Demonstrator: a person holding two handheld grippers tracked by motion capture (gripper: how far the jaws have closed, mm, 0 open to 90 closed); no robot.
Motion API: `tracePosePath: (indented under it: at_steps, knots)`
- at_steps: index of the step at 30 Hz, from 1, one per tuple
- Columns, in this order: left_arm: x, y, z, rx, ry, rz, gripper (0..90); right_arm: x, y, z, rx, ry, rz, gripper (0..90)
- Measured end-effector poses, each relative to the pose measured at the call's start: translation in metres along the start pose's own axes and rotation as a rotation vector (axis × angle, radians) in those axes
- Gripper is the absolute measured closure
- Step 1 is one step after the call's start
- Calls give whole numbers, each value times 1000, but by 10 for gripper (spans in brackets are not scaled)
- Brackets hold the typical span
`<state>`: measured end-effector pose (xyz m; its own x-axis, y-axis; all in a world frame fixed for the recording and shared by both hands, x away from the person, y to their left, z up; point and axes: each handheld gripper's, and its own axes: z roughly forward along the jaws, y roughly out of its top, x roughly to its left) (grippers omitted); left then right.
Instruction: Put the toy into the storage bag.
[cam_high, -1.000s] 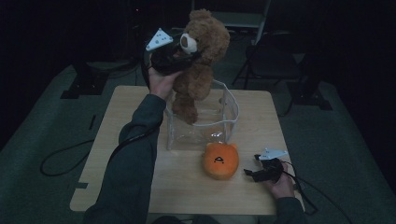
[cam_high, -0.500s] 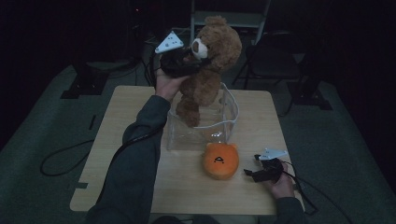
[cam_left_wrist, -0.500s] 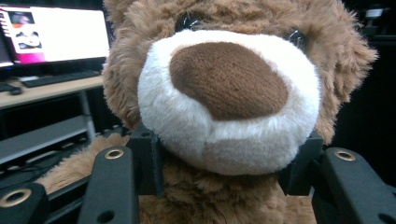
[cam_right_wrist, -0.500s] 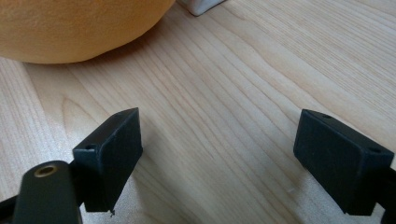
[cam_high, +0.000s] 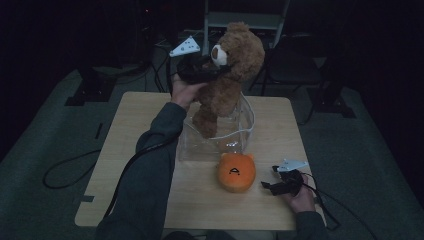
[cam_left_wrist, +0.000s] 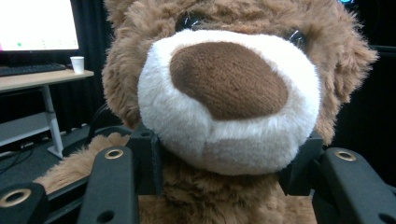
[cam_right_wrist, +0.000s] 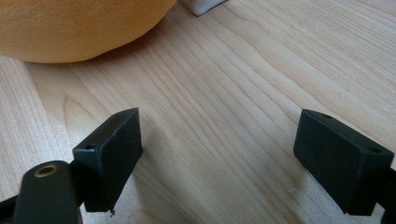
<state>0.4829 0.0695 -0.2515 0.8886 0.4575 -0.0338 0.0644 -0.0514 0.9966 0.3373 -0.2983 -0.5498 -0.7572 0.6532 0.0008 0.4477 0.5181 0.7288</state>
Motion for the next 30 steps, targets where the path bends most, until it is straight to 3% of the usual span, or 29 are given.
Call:
tracePosePath:
  at_steps: [17,30]
  knots:
    - [-2,-12,27,19,-31,-36,451,0,0,0,1,1,1,146]
    - [-7,-18,40,36,-60,-41,451,0,0,0,0,1,0,146]
